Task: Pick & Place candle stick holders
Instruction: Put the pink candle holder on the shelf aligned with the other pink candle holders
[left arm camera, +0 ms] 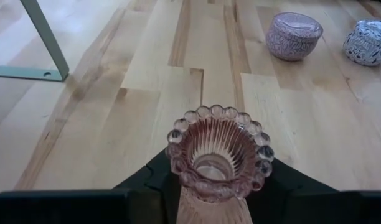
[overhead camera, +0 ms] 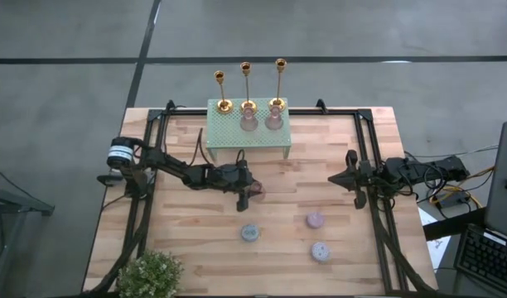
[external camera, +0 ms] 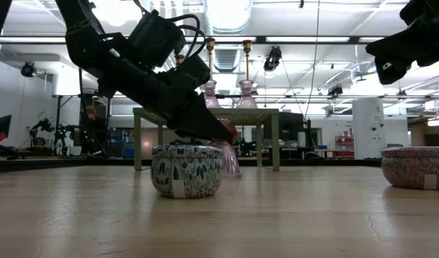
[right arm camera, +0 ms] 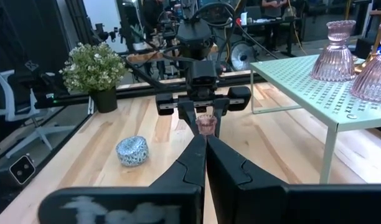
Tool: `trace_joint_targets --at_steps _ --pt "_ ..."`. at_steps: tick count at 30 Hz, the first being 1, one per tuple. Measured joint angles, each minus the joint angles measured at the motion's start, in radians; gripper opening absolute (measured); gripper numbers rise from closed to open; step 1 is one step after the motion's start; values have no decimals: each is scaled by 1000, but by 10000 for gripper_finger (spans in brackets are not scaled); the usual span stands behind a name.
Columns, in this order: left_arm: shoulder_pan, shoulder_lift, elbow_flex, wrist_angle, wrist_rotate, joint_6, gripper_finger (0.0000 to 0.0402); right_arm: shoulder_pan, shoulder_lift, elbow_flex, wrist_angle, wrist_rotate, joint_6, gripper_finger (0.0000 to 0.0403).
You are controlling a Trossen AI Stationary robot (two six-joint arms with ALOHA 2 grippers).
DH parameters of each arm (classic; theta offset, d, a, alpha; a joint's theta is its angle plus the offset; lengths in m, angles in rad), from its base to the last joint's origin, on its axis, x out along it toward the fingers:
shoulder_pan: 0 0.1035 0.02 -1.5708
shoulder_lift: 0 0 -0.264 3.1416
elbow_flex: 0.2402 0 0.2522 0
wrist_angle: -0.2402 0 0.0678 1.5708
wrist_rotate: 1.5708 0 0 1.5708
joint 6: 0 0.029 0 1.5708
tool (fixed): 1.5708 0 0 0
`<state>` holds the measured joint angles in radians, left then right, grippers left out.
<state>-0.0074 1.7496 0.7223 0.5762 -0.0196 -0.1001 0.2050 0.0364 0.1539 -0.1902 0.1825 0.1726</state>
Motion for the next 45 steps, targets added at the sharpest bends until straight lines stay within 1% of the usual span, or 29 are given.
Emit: trace_joint_targets --at_steps 4,7,11,15,16,19,23,26,28,29,33,38,42,45 --pt "0 -11 -1 -7 0 -7 136 0 0 0 0 0 0 9" --pt "0 -46 -2 -13 0 -8 143 0 0 0 0 0 0 9" --pt "0 -142 -6 -68 0 -7 152 0 0 0 0 0 0 9" --pt "0 -271 -6 -197 -21 -7 140 0 0 0 0 0 0 9" --pt "1 -307 -6 -230 -41 -11 138 0 -1 0 0 0 0 9" --pt "0 -408 -6 -318 -150 -13 139 0 0 0 -1 0 0 9" --pt "6 -532 -6 -369 -305 -14 147 0 -1 0 -8 0 0 9" --pt "24 -605 -2 -389 -424 -13 146 0 -1 0 -9 0 0 9" --pt "49 -641 0 -396 -470 -13 141 0 -1 -1 -10 0 0 9" --pt "65 -656 0 -396 -476 -13 139 0 -1 -1 -12 0 0 9" --pt "149 -685 0 -399 -476 -13 142 0 -1 -1 -14 0 0 9" --pt "271 -680 -1 -421 -463 -36 145 0 0 -1 -14 0 0 9" --pt "347 -640 -3 -421 -407 -34 143 0 0 -1 -15 0 0 9" --pt "377 -599 3 -423 -398 -23 144 0 0 -1 -14 0 0 9"
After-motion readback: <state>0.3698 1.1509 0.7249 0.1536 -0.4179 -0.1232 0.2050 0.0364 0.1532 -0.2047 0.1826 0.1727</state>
